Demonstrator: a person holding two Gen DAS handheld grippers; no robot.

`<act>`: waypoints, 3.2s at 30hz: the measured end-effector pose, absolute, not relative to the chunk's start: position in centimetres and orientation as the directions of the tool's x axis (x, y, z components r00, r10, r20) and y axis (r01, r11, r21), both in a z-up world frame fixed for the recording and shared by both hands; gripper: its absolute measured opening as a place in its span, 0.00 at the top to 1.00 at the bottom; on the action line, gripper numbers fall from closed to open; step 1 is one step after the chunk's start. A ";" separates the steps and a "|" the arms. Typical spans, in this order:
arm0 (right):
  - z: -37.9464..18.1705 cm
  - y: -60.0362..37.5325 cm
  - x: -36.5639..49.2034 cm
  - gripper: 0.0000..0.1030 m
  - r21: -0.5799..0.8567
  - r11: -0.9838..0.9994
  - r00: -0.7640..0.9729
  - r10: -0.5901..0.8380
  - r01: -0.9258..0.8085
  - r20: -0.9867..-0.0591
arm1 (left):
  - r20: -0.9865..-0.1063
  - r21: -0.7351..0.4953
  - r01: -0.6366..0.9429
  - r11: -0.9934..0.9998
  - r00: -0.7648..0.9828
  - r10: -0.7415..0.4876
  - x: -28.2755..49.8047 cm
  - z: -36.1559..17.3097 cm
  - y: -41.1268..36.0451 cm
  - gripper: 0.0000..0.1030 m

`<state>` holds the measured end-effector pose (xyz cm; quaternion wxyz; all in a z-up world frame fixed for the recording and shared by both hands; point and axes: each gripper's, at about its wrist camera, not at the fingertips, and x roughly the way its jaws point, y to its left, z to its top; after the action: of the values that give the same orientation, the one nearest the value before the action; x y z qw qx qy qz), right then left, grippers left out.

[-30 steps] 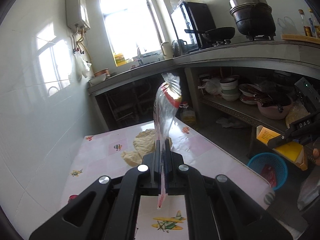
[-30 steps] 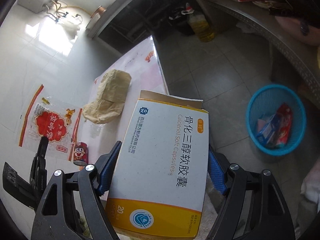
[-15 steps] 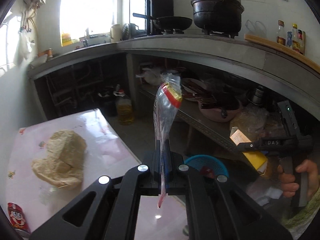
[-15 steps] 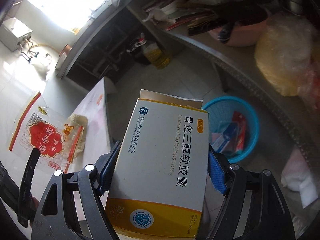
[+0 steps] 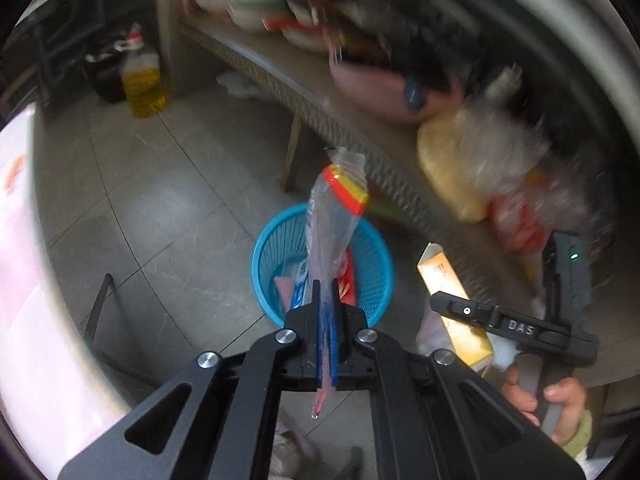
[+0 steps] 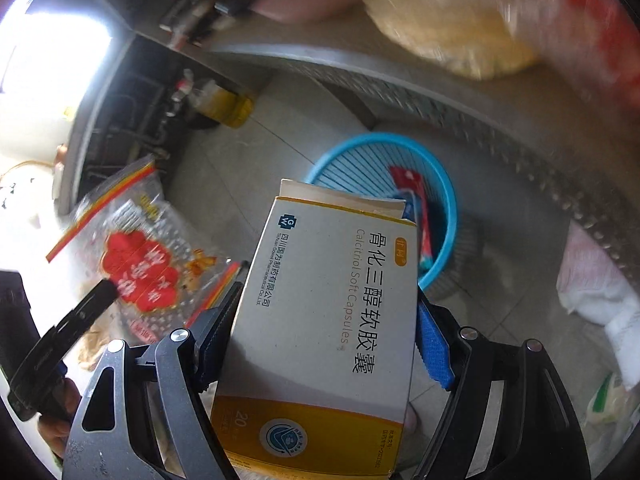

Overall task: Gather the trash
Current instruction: 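Carry the bag and medicine box over the blue basket with both tools, then open both tools to drop the bag and box into the basket, then move both open tools back over the table, then close the left tool around the red drink can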

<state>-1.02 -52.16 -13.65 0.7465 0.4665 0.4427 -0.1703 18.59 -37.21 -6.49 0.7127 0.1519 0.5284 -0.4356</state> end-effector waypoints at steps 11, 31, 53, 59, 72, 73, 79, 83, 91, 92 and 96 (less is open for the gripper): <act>-20.8 -55.2 2.9 0.28 0.494 0.471 0.462 0.191 0.731 -0.866 | -0.975 -0.136 0.778 0.613 0.004 -0.221 21.9 -17.5 -46.6 0.97; -20.7 -53.9 0.9 0.24 0.421 0.521 0.448 0.080 0.742 -0.890 | -0.970 -0.067 0.730 0.680 0.113 -0.217 23.3 -14.5 -44.2 0.50; -5.9 -43.7 -0.5 0.17 0.434 0.764 0.620 0.058 0.477 -0.783 | -0.780 -0.210 0.682 0.700 0.315 -0.541 14.4 2.5 -22.7 0.28; -3.2 -40.8 0.6 0.17 0.438 0.807 0.642 0.099 0.395 -0.761 | -0.753 -0.256 0.560 0.788 0.396 -0.526 13.3 2.6 -14.9 0.27; 1.3 -33.0 2.9 0.08 0.411 0.890 0.669 0.183 0.200 -0.720 | -0.742 -0.257 0.432 0.865 0.486 -0.463 12.6 2.1 -6.2 0.23; 1.5 -32.3 3.0 0.08 0.409 0.894 0.668 0.192 0.184 -0.719 | -0.743 -0.253 0.424 0.870 0.491 -0.455 12.6 2.0 -5.9 0.23; 2.1 -28.7 4.5 0.08 0.389 0.916 0.650 0.240 0.093 -0.721 | -0.748 -0.275 0.365 0.890 0.500 -0.436 12.8 1.2 -3.7 0.22; 2.2 -26.9 5.3 0.08 0.381 0.923 0.633 0.265 0.051 -0.727 | -0.747 -0.285 0.335 0.898 0.510 -0.427 13.1 1.0 -2.4 0.21; 2.2 -24.5 5.8 0.08 0.367 0.930 0.606 0.293 -0.001 -0.740 | -0.747 -0.295 0.293 0.909 0.523 -0.411 13.4 0.6 -0.3 0.20; 2.2 -24.4 5.8 0.08 0.365 0.931 0.604 0.293 -0.005 -0.741 | -0.747 -0.297 0.289 0.910 0.524 -0.410 13.4 0.6 -0.2 0.20; 2.3 -23.7 5.9 0.08 0.359 0.933 0.594 0.300 -0.019 -0.747 | -0.748 -0.301 0.279 0.912 0.525 -0.407 13.5 0.3 0.5 0.20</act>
<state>5.89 -23.66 2.28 0.8785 0.1588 0.4413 0.0908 13.49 0.47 0.30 0.8701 -0.0719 0.4460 -0.1970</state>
